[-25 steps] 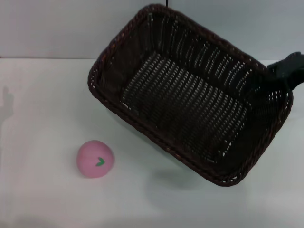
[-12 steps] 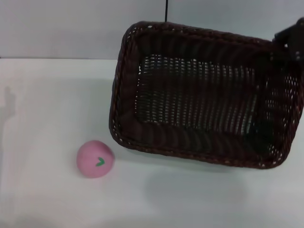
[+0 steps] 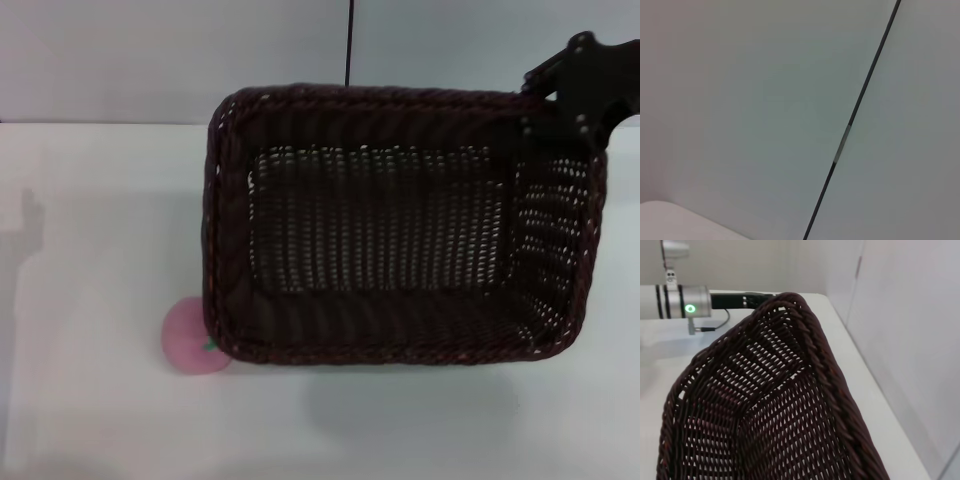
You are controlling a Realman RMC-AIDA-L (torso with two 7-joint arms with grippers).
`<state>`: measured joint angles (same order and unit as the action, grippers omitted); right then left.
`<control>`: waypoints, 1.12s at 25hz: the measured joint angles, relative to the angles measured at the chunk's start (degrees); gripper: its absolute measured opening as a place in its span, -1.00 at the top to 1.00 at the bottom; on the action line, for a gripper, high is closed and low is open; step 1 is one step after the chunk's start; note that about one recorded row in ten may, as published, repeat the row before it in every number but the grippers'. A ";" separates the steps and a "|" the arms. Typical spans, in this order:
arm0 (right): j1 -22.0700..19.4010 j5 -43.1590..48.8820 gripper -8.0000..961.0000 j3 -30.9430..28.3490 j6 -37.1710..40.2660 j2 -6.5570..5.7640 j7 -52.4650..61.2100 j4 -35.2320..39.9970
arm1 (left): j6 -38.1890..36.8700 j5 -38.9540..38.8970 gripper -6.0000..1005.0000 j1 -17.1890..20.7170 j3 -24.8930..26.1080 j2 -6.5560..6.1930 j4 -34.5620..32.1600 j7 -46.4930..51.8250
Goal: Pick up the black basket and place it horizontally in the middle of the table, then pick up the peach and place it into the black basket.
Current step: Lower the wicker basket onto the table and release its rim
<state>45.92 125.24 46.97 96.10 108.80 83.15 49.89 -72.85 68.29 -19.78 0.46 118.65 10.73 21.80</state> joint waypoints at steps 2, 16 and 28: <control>0.79 0.48 0.63 0.01 -0.87 0.10 -1.21 -2.48 | 0.00 0.01 -0.30 0.11 -0.02 0.00 0.38 0.00; 1.66 4.59 0.57 0.02 -1.88 0.12 -2.54 -4.11 | -0.39 0.01 -0.30 0.37 -0.02 0.00 0.44 0.67; 2.89 7.44 0.42 0.19 -7.24 2.09 -2.86 -5.14 | -0.05 0.01 -0.29 0.80 -0.02 0.00 1.09 0.70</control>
<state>48.81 132.68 47.16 88.86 110.88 80.29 44.76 -72.90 68.29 -18.98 0.44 118.65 11.82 22.50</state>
